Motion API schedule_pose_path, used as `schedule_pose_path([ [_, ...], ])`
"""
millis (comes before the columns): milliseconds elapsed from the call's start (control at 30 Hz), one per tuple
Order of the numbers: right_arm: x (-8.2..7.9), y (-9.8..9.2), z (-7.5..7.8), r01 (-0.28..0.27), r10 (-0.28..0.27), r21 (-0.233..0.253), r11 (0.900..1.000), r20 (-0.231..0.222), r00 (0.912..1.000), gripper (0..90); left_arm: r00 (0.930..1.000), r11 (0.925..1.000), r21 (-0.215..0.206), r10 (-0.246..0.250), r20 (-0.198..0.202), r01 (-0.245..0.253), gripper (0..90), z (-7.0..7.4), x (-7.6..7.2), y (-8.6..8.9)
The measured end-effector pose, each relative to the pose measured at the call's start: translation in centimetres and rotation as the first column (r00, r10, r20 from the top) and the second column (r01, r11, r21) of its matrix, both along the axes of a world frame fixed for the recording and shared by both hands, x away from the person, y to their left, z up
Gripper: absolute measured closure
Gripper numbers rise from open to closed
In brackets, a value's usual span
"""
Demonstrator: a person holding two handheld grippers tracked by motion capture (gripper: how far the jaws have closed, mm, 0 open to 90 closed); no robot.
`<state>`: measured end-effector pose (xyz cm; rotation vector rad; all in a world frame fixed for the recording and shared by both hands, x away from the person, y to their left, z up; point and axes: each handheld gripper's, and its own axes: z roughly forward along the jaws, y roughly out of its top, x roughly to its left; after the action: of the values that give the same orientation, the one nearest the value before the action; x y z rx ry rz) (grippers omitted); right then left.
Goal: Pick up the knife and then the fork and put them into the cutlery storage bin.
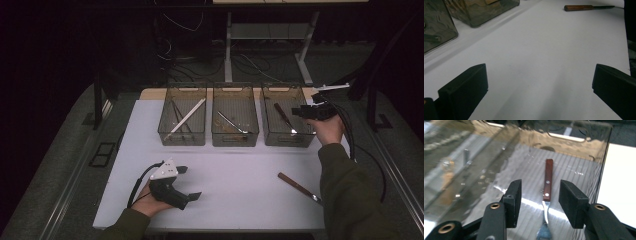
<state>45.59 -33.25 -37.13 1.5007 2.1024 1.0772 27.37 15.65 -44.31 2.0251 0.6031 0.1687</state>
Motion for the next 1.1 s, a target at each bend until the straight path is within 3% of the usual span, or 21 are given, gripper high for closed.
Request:
schedule_pose_path([
  [233,-2.8,-0.3,2.0,-0.082,0.081,0.031,0.996,0.045,0.9957,46.5,1.0000,1.0000,0.003,0.000,0.000,0.000,0.0,0.0,0.0,0.0],
  [400,-5.0,-0.5,2.3,-0.132,0.130,0.036,0.991,0.054,0.9900,40.9,1.0000,1.0000,0.003,-0.001,0.000,0.001,0.0,0.0,0.0,0.0],
  [800,-10.0,-0.6,0.6,-0.249,0.247,0.032,0.968,0.068,0.9667,34.9,1.0000,1.0000,0.005,0.002,0.001,-0.002,0.0,0.0,0.0,0.0],
  [1100,-13.2,-0.8,-1.4,-0.304,0.303,0.014,0.953,0.038,0.9522,34.9,1.0000,0.9999,0.009,0.004,0.001,-0.004,0.0,0.1,0.0,0.1],
])
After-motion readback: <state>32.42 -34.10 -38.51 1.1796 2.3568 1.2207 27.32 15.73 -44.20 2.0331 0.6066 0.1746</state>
